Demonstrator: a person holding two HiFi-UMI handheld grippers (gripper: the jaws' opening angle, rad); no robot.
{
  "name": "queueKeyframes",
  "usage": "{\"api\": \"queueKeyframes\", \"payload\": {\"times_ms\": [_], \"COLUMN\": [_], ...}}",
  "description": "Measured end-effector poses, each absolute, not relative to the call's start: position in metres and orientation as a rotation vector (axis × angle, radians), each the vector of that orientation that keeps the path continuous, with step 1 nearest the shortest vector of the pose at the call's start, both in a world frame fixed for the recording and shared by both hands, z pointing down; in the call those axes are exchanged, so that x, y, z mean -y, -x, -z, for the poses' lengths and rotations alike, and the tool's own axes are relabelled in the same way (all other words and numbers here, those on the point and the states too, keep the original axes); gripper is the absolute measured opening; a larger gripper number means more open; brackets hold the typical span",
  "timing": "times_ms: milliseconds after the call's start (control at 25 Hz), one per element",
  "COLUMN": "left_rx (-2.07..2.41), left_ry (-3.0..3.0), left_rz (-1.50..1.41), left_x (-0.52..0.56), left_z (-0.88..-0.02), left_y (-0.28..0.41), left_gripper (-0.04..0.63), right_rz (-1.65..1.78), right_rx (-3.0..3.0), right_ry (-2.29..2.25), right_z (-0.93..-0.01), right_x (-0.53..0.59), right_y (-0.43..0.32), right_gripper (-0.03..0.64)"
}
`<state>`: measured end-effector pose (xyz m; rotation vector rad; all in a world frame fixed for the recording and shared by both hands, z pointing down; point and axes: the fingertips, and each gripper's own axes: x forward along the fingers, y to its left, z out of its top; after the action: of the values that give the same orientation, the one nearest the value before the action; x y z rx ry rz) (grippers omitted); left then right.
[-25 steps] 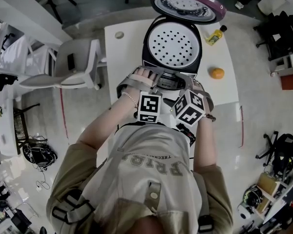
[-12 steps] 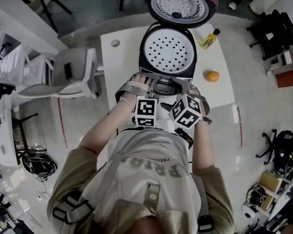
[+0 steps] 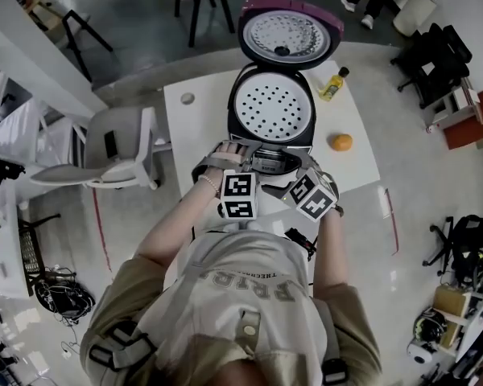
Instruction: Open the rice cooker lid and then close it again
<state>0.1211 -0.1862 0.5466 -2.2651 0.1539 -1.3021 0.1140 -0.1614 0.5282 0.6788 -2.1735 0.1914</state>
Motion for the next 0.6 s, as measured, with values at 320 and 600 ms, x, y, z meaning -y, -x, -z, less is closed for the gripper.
{"api": "queueKeyframes", "payload": {"times_ms": [320,600], "left_rx": [-0.232,-0.308], "left_ry": [2.490,2.580], "left_rz": [1.162,1.061], "left_x": [0.196,0.215], "left_z": [-0.517,-0.493], "left_y": [-0.104,-0.082], "left_gripper": [0.472,0.472], "right_rz": [-0.211,-0.202], "right_rx": [2.265,2.314], "right_ry": [-0.923,-1.148], "right_z": [-0.504,-0.471], "right_x": [0.167,0.173], "right_y": [-0.124,-0.138], "right_gripper": [0.419,0.419]}}
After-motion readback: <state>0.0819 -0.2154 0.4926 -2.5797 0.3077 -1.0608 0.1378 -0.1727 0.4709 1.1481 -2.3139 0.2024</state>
